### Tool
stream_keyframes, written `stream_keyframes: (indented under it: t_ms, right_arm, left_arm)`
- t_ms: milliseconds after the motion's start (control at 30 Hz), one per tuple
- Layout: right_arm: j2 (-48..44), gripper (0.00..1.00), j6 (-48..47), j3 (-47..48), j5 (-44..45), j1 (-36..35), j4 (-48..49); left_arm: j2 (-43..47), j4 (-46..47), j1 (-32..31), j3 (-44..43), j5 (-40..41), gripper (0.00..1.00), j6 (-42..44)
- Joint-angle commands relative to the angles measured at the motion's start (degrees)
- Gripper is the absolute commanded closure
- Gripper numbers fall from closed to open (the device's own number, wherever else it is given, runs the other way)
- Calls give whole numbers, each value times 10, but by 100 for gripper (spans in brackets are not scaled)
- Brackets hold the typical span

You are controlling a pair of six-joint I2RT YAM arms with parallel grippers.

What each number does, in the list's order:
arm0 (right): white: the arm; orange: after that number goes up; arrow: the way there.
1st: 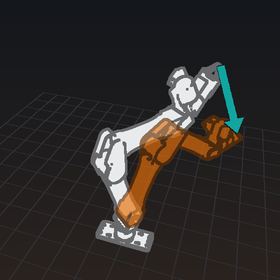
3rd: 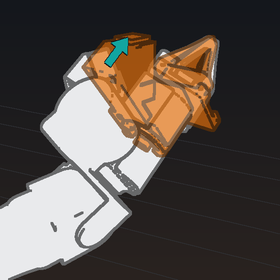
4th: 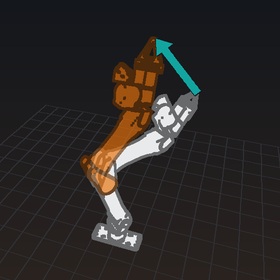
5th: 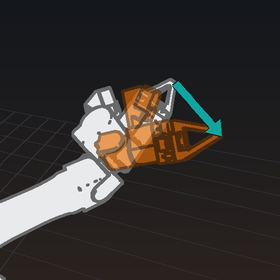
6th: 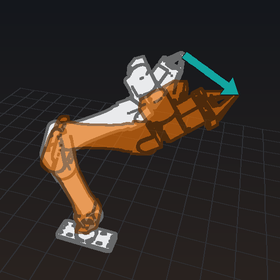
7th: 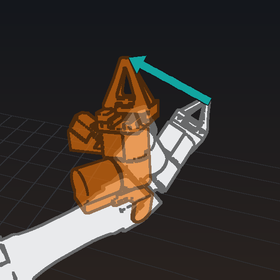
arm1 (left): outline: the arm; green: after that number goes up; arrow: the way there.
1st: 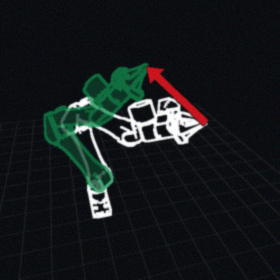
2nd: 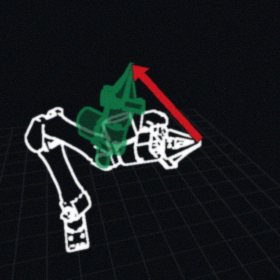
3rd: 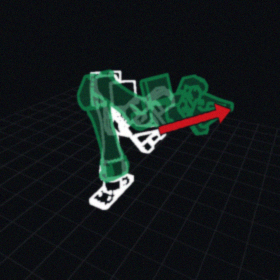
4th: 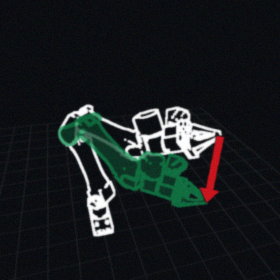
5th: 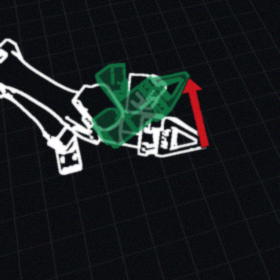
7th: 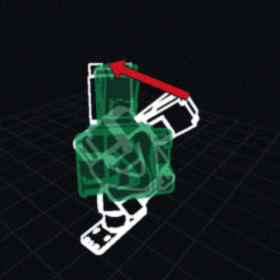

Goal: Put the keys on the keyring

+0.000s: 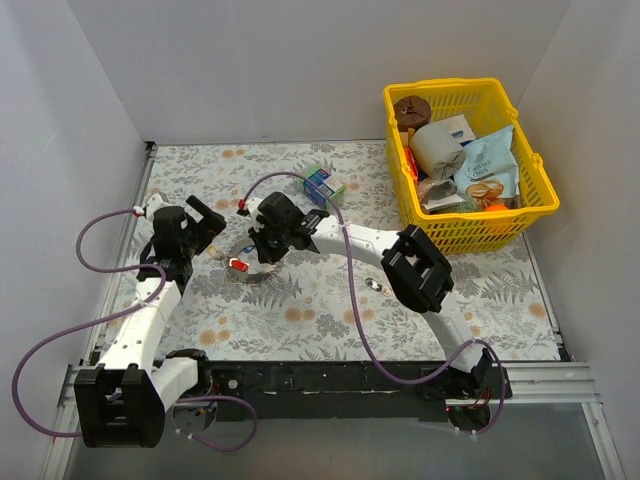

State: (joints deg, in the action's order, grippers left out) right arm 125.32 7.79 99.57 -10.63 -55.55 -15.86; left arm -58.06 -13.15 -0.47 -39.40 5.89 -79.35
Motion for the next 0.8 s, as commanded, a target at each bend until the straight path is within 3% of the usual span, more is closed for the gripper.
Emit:
stream_keyframes:
  t_ms: [0,267,500,700,767]
  right_arm:
    - [48,99,1,72,11,6,-25]
    - [77,99,13,34,10,6,30]
    - [64,99,11,4,29,18,1]
    - [-1,99,19,-104,32,53,-9]
    - [-18,99,21,-146,21,69,-4]
  left_arm:
    - [-6,-11,4,-14,-15,2,11]
    - [-27,10,3,18,-48,2,9]
    - [-16,10,4,33,-48,2,13]
    - [-13,14,4,38,-58,2,26]
    - [-20,23,4,41,-97,2,32]
